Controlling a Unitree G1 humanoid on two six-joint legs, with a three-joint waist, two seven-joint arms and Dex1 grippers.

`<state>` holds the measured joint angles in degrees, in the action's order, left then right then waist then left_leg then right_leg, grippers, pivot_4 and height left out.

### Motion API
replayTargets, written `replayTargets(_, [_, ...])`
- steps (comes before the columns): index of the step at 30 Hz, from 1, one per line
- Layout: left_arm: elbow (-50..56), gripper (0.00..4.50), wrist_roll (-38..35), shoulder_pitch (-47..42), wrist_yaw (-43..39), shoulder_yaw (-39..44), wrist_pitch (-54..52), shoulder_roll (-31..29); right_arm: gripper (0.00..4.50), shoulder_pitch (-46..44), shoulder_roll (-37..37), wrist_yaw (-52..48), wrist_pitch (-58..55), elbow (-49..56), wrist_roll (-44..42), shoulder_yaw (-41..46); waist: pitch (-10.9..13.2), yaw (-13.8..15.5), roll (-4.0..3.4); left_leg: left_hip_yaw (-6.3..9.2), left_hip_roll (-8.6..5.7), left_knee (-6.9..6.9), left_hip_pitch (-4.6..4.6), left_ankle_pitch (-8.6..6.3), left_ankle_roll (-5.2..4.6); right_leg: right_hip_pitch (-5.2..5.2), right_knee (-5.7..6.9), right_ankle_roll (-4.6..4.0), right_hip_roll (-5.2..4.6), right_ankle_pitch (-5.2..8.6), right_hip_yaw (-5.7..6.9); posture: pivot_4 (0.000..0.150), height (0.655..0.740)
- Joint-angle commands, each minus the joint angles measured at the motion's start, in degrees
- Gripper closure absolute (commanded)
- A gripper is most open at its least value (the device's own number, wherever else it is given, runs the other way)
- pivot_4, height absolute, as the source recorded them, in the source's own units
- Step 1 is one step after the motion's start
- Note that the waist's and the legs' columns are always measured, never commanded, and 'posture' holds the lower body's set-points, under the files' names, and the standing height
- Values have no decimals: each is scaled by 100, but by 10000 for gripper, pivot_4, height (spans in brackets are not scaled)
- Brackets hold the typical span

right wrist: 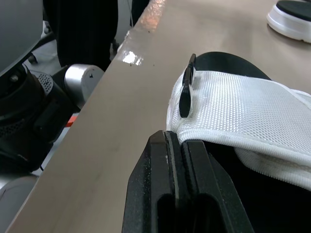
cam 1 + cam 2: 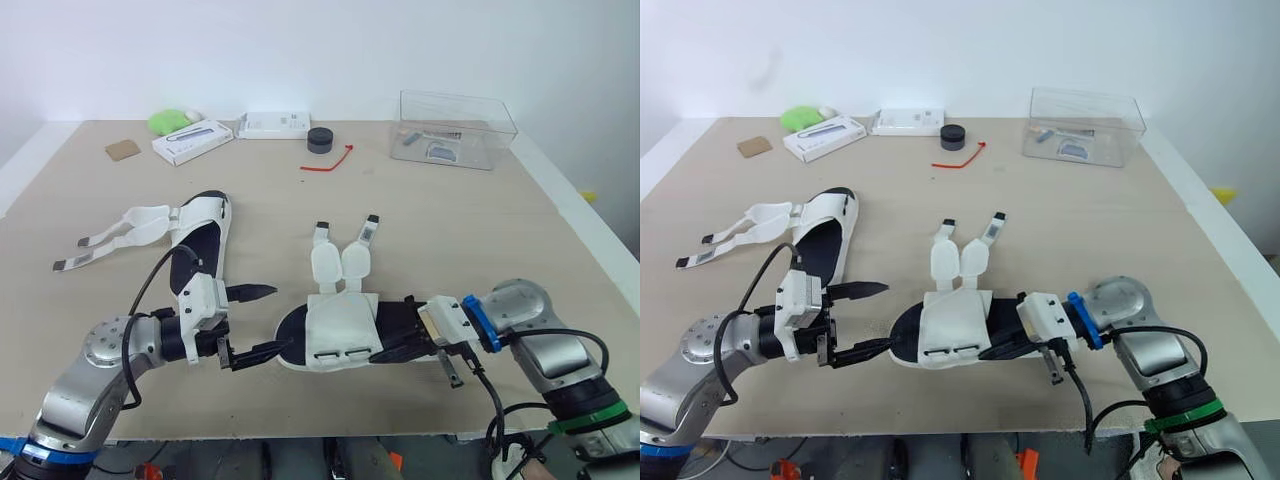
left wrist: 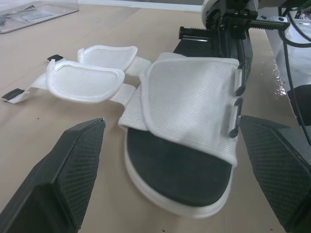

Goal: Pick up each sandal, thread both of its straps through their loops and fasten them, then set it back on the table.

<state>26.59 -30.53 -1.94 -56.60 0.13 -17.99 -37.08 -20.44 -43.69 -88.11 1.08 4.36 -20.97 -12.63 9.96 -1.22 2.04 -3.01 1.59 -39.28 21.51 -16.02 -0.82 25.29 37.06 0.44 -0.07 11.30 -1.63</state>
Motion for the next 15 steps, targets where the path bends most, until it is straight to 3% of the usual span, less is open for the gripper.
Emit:
replayTargets(1, [236,0,-117,39,1,148,31,-66,44537,-203,21,-110,43,-73,-73,86,0,0,0,0,0,0,0,0,0,0,0,0,0,0,0,1500,7400])
replayTargets(11, [-49,0,117,257,-314,211,444,-256,44537,-362,4,-185,136,-423,-6,33,0,1,0,-1,0,0,0,0,0,0,0,-2,0,0,1,1500,7400])
replayTargets(12, [-103,0,168,277,-340,210,509,-283,37644,-373,-5,-190,126,-446,-2,32,0,1,0,-1,0,0,0,0,0,0,0,-3,0,0,1,1500,7400])
replayTargets(14, [-164,0,178,248,-322,217,542,-285,28989,-400,-27,-205,65,-489,-13,34,0,4,0,0,0,0,-1,0,0,-1,1,-5,-1,0,2,1500,7400])
replayTargets(15, [-192,0,182,204,-312,207,544,-279,27080,-404,-66,-233,-15,-487,-49,49,0,4,0,0,0,-1,-1,0,0,-1,1,-6,-1,0,2,1500,7400])
